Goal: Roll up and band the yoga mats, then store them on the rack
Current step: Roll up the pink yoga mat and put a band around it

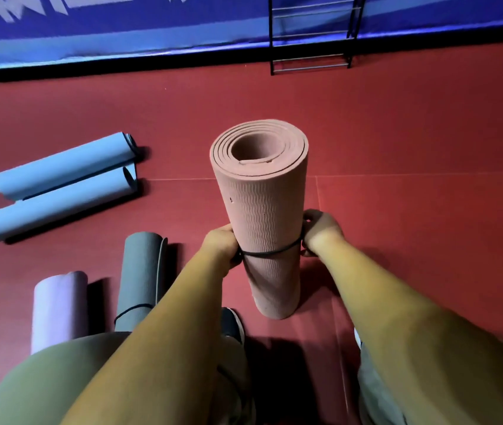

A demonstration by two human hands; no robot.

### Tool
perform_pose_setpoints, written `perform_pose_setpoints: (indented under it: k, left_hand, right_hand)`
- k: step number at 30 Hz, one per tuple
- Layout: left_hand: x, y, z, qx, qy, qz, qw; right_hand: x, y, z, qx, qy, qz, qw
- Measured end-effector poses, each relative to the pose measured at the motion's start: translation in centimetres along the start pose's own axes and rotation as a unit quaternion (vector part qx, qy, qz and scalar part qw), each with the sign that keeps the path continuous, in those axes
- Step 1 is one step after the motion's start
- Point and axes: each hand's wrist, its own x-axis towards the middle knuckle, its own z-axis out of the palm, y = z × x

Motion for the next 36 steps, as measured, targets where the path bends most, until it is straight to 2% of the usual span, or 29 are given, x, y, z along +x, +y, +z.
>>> perform_pose_setpoints:
  k: [4,9,13,17,20,22,29,36]
  left_hand:
    - [1.4,-0.1,-0.4,-0.04,0.037,0.0,0.999]
    - [0.5,-0.2,-1.3,-0.119,0.013,0.024,0.992]
    - [-1.3,-0.1,-1.3,-0.141,-0.007,0.033,0.989]
    - [-3.0,-0.8,-1.2,-0.112,-0.076,0.026,0.991]
    - [-3.3,-1.3,-1.0,-0.173,-0.108,0.017,0.979]
    - [-3.1,-1.1,-0.9,-0.207,-0.104,0.009,0.973]
    - [-0.6,-0.2,-0.5,-0.139,-0.073,-0.018,0.987]
    - [2.5,-3.3,-0.3,-0.139,-0.01,-0.014,0.99]
  right_hand:
    - [1.0,0.0,1.1,0.019,-0.019,-0.006,1.0]
    - [0.2,0.0,0.3,0.129,-0.063,0.053,0.988]
    - [-1.1,-0.1,-0.7,0.209,-0.099,0.06,0.971]
    - [-2.7,-0.8,-0.7,0.174,-0.107,0.061,0.977]
    - [-3.4,-1.0,-0.4,0.184,-0.122,0.095,0.971]
    - [-3.4,-1.2,-0.4,0.21,-0.122,0.117,0.963]
    - [-2.1,-1.7,-0.1,0.183,-0.124,0.145,0.964]
    - [-0.6,2.8,1.7,0.161,-0.125,0.213,0.956]
